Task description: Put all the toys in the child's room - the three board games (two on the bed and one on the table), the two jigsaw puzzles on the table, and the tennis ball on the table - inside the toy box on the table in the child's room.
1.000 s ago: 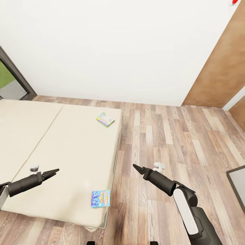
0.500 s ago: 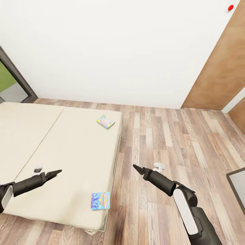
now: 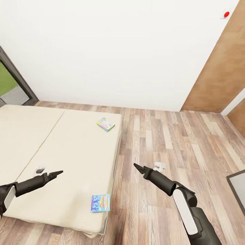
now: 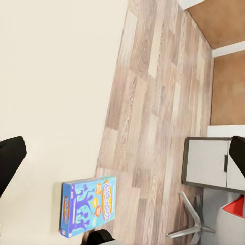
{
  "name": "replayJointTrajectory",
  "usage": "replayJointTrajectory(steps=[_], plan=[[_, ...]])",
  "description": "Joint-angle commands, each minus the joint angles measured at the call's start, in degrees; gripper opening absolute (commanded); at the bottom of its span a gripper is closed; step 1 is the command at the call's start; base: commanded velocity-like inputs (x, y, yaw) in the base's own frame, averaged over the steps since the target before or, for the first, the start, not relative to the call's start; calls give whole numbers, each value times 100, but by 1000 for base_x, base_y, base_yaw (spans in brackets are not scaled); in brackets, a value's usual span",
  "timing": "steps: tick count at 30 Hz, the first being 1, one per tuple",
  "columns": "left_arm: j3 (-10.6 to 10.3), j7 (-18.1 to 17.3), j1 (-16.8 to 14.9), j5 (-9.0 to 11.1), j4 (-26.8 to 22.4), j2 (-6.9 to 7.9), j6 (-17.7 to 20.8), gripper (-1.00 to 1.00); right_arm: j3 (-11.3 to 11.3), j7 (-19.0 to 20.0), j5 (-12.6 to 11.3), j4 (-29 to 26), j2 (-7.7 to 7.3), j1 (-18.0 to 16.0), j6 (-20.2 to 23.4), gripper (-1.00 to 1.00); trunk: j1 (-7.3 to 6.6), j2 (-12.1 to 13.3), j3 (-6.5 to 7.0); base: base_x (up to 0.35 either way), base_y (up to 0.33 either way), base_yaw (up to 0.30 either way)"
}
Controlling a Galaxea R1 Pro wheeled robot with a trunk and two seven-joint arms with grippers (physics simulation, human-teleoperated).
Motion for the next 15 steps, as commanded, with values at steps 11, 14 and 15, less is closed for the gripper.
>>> replayJointTrajectory(steps=[11,14,15], plan=[[13,188,-5,3,1,-79,43,100,-7,-6,-11,85,3,-3,-5,100,3,-9,96,0,0,0],[13,207,-7,3,1,-83,38,100,-7,-7,-9,89,3,-3,-7,100,3,-9,125,0,0,0],[13,211,-7,3,1,-84,37,100,-7,-9,-10,90,3,-3,-8,100,3,-9,134,0,0,0]])
